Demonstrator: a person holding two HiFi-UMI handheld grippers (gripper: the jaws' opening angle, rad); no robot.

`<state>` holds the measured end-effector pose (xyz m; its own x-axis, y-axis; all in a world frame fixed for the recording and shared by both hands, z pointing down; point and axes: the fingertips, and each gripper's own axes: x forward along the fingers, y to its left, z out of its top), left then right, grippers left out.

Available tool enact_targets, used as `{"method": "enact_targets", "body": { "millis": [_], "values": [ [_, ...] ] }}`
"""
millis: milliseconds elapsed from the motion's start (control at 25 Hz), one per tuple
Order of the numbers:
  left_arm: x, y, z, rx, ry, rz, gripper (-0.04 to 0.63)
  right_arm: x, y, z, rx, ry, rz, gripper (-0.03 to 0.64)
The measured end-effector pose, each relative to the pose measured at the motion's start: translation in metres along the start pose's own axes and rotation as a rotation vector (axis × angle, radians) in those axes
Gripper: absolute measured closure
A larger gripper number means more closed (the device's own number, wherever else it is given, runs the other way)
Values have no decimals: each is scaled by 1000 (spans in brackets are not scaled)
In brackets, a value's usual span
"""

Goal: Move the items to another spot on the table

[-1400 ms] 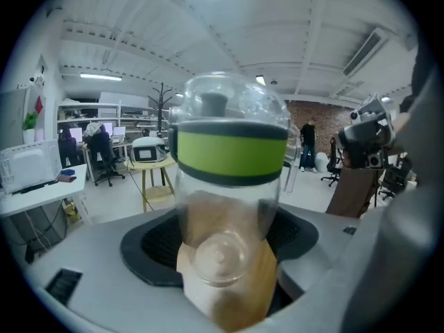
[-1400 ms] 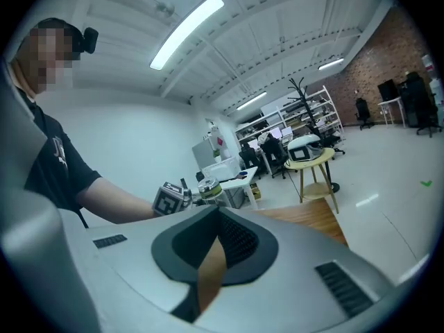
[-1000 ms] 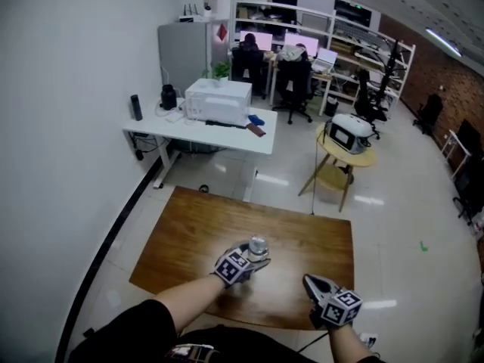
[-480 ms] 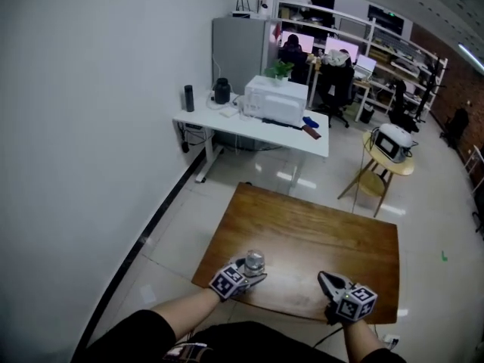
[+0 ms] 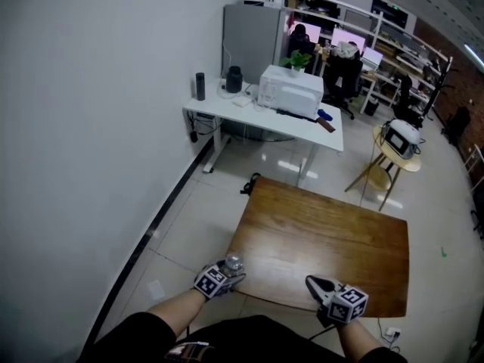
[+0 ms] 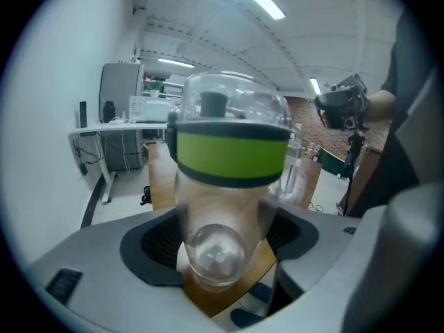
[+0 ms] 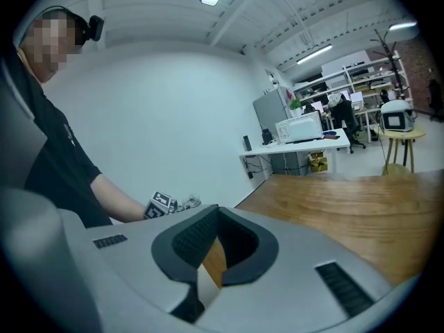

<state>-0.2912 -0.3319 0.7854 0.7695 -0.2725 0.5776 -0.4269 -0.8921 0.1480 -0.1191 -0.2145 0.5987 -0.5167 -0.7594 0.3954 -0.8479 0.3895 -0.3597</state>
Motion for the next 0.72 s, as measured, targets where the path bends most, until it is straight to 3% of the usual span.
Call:
{"method": "enact_targets", "body": {
  "millis": [200,520,720],
  "values": [
    [3,13,-8,-41,-54,13,253,0,-14,-10,-1,71,-16,612],
    [-7,-16,-23,55,-50,-41,249,0,-18,-3,-21,54,-3,612],
    [0,-21,-19,-22,-52,-61,235,2,-9,-3,-15,79,-22,612]
  ]
}}
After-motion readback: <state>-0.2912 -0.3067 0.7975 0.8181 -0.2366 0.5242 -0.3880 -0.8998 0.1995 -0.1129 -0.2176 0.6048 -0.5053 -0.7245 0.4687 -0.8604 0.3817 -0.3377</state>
